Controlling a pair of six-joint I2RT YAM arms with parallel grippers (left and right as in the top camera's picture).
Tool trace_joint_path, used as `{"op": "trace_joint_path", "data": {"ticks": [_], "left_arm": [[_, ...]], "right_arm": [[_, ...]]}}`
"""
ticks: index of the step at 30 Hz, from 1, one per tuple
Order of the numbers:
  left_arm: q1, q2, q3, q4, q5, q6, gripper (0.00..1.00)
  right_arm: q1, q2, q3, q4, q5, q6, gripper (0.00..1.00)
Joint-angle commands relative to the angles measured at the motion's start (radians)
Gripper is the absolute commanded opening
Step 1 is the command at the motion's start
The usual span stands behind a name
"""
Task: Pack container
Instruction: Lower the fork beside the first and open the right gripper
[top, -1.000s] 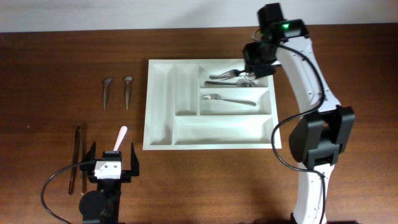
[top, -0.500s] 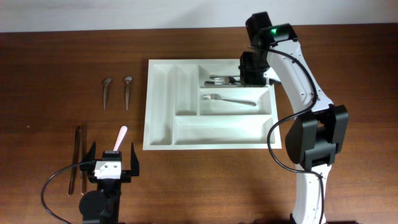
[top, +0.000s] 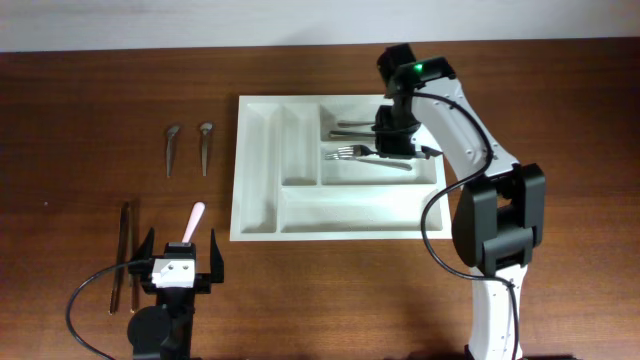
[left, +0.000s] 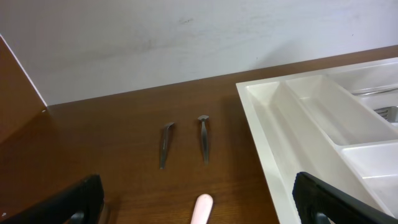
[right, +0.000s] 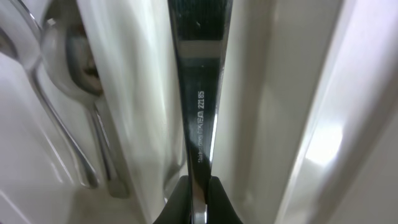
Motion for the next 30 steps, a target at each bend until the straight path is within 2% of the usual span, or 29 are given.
{"op": "trace_joint_path", "data": {"ticks": [1,7,9,11,12,16,18,22,25,27,29,30], "left_arm": [[0.005,-0.008,-0.006,0.002,0.011,-0.009,0.99],[0.005,-0.008,-0.006,0.002,0.011,-0.009,0.99],[0.005,-0.008,-0.006,0.002,0.011,-0.009,0.99],[0.005,-0.008,-0.006,0.002,0.011,-0.009,0.99],[0.005,-0.008,-0.006,0.002,0.011,-0.009,0.99],[0.005,-0.008,-0.006,0.002,0.011,-0.009,0.99],[0.005,-0.008,-0.006,0.002,0.011,-0.009,0.99],[0.005,-0.008,-0.006,0.002,0.011,-0.009,0.99],[0.005,-0.008,-0.006,0.002,0.011,-0.009,0.99],[0.005,-0.008,-0.006,0.002,0.011,-0.009,0.99],[0.005,-0.008,-0.006,0.002,0.011,-0.009,0.99],[0.005,-0.008,-0.006,0.002,0.011,-0.009,0.99]], "right_arm": [[0.034,-0.012,-0.011,-0.001,0.07,0.016,0.04],[0.043,-0.012,-0.011,-0.002,0.099,0.003,0.04],[0.043,-0.012,-0.011,-0.002,0.106,-0.015,0.08],[0.042,-0.012,-0.011,-0.003,0.108,-0.022,0.26],[0.042,-0.012,-0.011,-0.004,0.108,-0.022,0.31],[0.04,-0.012,-0.011,-0.005,0.108,-0.023,0.43],[0.04,-0.012,-0.011,-0.004,0.108,-0.032,0.44],[0.039,-0.012,-0.011,0.007,0.157,-0.201,0.52],[0.039,-0.013,-0.005,0.021,0.274,-0.367,0.64],[0.036,-0.013,0.01,0.026,0.381,-0.522,0.74],[0.025,-0.014,0.045,0.025,0.498,-0.723,0.9],[0.019,-0.015,0.06,0.024,0.531,-0.8,0.95]]}}
